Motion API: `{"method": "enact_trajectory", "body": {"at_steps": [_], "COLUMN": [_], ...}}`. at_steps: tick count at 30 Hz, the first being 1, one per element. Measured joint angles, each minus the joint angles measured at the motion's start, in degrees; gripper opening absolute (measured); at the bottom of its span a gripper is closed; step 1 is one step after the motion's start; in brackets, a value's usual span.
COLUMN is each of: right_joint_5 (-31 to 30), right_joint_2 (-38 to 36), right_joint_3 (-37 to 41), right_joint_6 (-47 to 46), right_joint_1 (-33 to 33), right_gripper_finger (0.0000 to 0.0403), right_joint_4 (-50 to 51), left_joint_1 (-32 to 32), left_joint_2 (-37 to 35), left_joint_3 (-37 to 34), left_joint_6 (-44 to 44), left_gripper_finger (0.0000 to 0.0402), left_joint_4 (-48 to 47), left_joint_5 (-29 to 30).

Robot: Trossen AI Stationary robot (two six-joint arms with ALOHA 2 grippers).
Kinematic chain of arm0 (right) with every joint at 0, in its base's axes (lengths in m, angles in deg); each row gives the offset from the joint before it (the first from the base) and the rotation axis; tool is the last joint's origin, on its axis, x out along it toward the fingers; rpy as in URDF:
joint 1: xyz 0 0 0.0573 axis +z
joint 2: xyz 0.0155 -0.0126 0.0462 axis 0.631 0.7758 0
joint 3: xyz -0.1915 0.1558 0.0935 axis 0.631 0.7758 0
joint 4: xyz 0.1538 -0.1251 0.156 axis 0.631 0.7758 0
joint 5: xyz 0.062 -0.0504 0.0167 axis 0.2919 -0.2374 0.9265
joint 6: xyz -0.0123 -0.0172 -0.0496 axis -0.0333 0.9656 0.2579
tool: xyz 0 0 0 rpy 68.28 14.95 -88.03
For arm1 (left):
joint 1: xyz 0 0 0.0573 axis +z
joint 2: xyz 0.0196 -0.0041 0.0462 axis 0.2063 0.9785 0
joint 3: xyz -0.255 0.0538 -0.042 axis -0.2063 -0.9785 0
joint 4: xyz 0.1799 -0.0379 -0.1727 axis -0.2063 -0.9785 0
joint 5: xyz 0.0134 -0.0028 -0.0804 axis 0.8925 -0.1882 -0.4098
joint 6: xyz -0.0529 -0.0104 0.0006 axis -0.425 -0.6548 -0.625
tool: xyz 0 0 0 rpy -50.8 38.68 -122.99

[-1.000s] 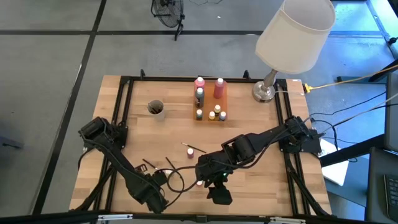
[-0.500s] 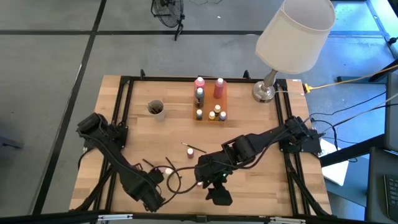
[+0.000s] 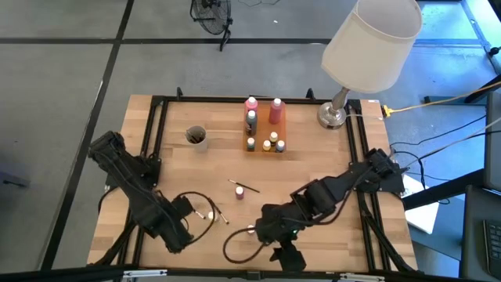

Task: Pick & Place Paint Supplies
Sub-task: Put the small blue paint bottle into the orange bin

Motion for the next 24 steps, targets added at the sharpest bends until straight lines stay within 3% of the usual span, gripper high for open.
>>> {"method": "enact_trajectory", "body": {"at_steps": [7, 11, 24], "right_joint_5": [-6.05, -11.53, -26.8], "right_joint_2": [-1.09, -1.12, -5.3], "right_joint_3": [-0.02, -0.02, -0.05], "right_joint_6": [-2.62, -4.19, -9.49], "right_joint_1": [3.77, 6.64, 7.18], "right_gripper_finger": [0.0217, 0.0217, 0.0217], "right_joint_4": [3.91, 7.63, 14.67], "left_joint_1": [2.75, 6.12, 26.38], "left_joint_2": [-4.91, -5.77, -5.97], "left_joint_3": [0.04, 0.04, 0.04], "left_joint_6": [-3.01, -0.01, 30.51], "left_gripper_finger": [0.0116, 0.0116, 0.0116], "left_joint_4": [-0.17, -0.71, -0.68], "left_joint_5": [1.62, 2.17, 3.95]}}
